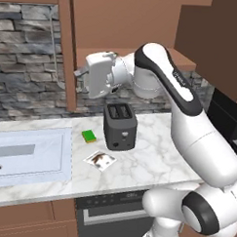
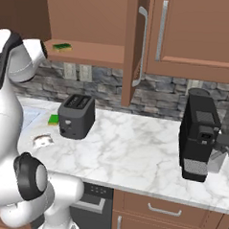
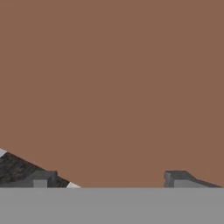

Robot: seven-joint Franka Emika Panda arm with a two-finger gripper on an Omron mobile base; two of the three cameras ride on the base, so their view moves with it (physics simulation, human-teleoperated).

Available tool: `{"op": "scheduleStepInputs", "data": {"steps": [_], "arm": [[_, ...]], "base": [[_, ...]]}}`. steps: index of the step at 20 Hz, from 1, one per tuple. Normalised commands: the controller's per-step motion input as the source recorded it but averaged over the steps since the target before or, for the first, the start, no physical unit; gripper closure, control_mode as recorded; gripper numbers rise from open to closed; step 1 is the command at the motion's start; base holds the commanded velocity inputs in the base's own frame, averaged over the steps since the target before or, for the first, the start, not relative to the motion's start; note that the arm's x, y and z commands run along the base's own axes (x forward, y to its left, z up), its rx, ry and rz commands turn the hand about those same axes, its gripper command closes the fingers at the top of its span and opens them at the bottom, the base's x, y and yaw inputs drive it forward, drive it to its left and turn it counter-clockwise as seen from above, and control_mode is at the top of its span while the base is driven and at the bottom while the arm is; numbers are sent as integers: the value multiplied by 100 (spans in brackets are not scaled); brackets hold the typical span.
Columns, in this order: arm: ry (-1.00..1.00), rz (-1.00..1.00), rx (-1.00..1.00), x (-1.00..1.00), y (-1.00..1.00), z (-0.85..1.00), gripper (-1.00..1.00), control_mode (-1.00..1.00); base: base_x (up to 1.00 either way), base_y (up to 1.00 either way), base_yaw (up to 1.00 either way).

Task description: Open the cabinet. Pick the sponge and place it next to the sink. Then close the cabinet.

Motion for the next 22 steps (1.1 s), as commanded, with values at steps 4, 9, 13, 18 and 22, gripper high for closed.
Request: {"op": "scheduleStepInputs", "data": {"steps": [4, 9, 13, 18, 22], "arm": [[0, -3, 0, 0, -7, -8, -100, -100], [0, -17, 0, 0, -47, 0, -100, -100], [0, -19, 0, 0, -44, 0, -100, -100], [0, -19, -3, 0, -40, 0, -100, -100], [0, -21, -9, 0, -38, 0, -100, -100]], "base": [[0, 0, 0], [0, 0, 0], [0, 0, 0], [0, 0, 0], [0, 0, 0]]}}
